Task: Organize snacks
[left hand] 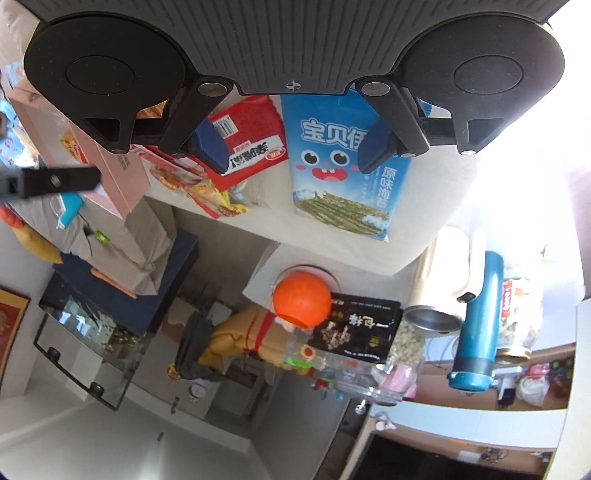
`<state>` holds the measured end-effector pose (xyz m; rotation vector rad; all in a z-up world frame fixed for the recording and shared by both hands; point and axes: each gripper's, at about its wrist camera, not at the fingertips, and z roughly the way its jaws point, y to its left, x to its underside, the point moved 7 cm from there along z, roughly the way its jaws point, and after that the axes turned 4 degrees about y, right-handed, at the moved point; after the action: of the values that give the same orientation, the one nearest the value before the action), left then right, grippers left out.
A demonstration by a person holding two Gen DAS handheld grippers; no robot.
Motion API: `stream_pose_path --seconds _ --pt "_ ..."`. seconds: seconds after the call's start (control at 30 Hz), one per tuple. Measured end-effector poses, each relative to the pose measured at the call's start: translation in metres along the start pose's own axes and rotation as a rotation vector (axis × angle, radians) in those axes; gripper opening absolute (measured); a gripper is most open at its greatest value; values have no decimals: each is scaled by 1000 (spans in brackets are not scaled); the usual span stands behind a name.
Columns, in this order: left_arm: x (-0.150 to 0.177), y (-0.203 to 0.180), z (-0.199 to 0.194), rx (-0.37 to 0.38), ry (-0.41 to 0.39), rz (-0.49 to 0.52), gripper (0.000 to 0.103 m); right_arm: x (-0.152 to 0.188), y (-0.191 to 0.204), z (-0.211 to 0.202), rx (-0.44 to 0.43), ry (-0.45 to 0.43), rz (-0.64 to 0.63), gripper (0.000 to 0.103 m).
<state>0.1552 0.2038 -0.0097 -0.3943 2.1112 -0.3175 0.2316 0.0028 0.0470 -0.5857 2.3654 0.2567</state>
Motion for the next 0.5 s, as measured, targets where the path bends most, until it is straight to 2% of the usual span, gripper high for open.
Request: stream_pose_path --seconds 0.1,0.23,0.33,0.4,0.47,0.5 --pt "1 -2 -1 24 -7 -8 81 -32 -17 28 64 26 55 86" --pt "3 2 -2 -5 -21 18 81 -57 -32 81 134 119 84 57" --pt "1 3 -4 32 -12 0 80 -61 -35 119 226 169 59 53" --pt "-1 2 -8 55 -10 -8 78 -58 -33 137 250 202 34 43" --pt "-2 1 -9 64 -1 -12 74 -51 -30 149 251 247 19 25" --pt "-1 2 -9 66 8 -13 73 -47 -28 151 237 263 24 24"
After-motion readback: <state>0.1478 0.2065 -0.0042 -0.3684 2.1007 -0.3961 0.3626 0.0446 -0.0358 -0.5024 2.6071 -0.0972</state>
